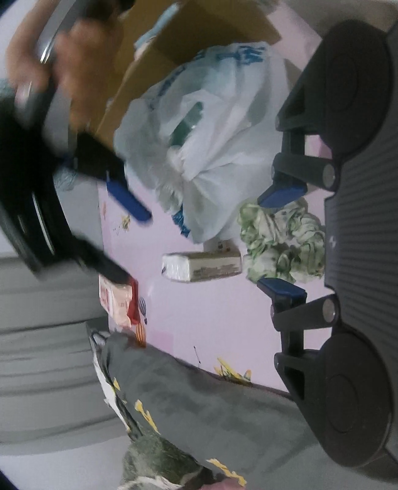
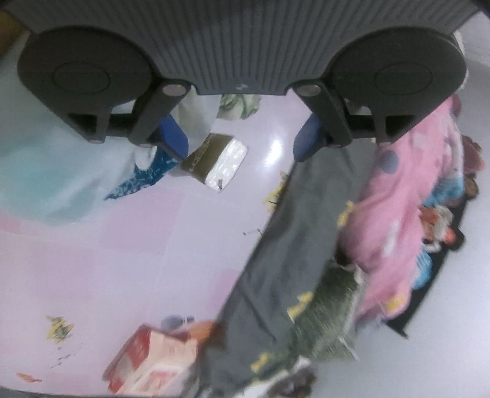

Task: Organize soft objects
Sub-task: 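Grasp the silver-wrapped block with the right tool while the left tool grasps the green floral cloth, then carry both items into the box and open both tools over it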

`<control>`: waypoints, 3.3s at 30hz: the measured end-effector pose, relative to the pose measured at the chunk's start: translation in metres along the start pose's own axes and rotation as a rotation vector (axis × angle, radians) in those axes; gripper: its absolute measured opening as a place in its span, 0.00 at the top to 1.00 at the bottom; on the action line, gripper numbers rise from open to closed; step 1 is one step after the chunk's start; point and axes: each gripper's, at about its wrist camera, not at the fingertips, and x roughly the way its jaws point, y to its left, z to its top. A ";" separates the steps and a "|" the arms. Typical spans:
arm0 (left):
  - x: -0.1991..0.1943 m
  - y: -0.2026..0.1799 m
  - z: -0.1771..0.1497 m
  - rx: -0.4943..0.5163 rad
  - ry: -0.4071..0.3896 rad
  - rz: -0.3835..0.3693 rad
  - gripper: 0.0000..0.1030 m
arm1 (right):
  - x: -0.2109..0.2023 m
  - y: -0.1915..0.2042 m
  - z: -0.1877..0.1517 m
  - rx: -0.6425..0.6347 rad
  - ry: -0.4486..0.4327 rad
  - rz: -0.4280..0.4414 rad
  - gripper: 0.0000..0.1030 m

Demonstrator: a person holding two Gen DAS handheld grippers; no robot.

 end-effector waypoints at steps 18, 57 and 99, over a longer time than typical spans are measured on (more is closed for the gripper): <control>0.037 -0.005 -0.016 0.035 0.114 -0.044 0.70 | 0.078 -0.010 0.016 0.068 0.126 -0.085 0.56; -0.055 -0.038 0.096 -0.140 -0.270 -0.361 0.86 | -0.255 -0.162 -0.187 0.318 -0.244 -0.527 0.70; -0.010 -0.232 0.143 0.194 -0.074 -0.661 0.28 | -0.303 -0.168 -0.446 0.732 -1.006 -0.399 0.31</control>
